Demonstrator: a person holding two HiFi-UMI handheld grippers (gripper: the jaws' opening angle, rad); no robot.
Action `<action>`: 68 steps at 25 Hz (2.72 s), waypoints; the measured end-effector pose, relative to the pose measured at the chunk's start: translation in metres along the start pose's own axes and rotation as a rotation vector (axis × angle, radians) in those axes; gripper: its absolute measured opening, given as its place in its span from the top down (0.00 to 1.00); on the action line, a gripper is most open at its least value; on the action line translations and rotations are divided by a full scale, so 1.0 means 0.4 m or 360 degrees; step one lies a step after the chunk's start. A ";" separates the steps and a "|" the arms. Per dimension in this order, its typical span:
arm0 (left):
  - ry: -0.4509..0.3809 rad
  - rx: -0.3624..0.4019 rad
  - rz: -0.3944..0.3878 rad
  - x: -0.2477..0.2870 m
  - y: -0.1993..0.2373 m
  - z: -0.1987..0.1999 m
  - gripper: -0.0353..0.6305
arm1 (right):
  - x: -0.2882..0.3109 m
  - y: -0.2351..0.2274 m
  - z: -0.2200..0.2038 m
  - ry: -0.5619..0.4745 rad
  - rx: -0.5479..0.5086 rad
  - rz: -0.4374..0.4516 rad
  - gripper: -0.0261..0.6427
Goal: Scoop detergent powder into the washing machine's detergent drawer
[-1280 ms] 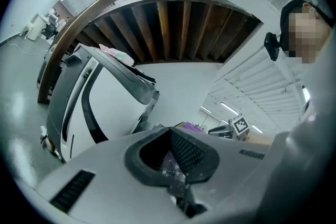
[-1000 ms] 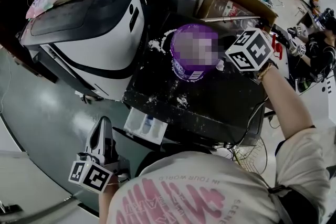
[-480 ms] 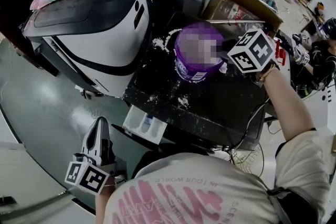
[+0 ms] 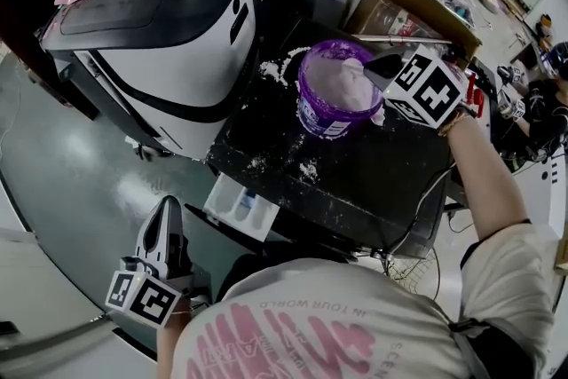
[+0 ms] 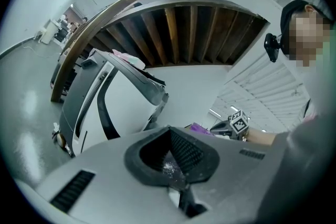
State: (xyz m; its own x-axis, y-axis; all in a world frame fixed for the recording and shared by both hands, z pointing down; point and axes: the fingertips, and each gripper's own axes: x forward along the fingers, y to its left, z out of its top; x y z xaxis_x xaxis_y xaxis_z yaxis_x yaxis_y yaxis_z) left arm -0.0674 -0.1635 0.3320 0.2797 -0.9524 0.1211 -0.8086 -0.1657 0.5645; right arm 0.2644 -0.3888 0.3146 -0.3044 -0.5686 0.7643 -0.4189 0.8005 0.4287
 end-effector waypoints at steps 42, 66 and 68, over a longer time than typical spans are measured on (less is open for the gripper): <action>-0.0012 -0.0043 -0.0053 0.043 -0.044 -0.066 0.94 | -0.030 0.141 0.031 -0.0163 0.0152 0.0305 0.95; -0.0016 -0.0022 -0.0110 0.057 -0.069 -0.066 0.94 | -0.069 0.150 0.057 -0.0479 0.1129 0.0681 0.95; -0.0013 -0.0022 -0.0113 0.059 -0.071 -0.068 0.94 | -0.070 0.141 0.053 -0.0520 0.1187 0.0642 0.95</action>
State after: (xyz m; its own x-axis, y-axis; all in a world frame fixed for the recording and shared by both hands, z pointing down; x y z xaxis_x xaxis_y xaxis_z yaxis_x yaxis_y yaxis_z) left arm -0.0235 -0.1744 0.3410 0.3316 -0.9406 0.0735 -0.7797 -0.2293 0.5826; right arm 0.2311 -0.3319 0.3072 -0.7278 -0.3880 0.5654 -0.6384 0.6846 -0.3520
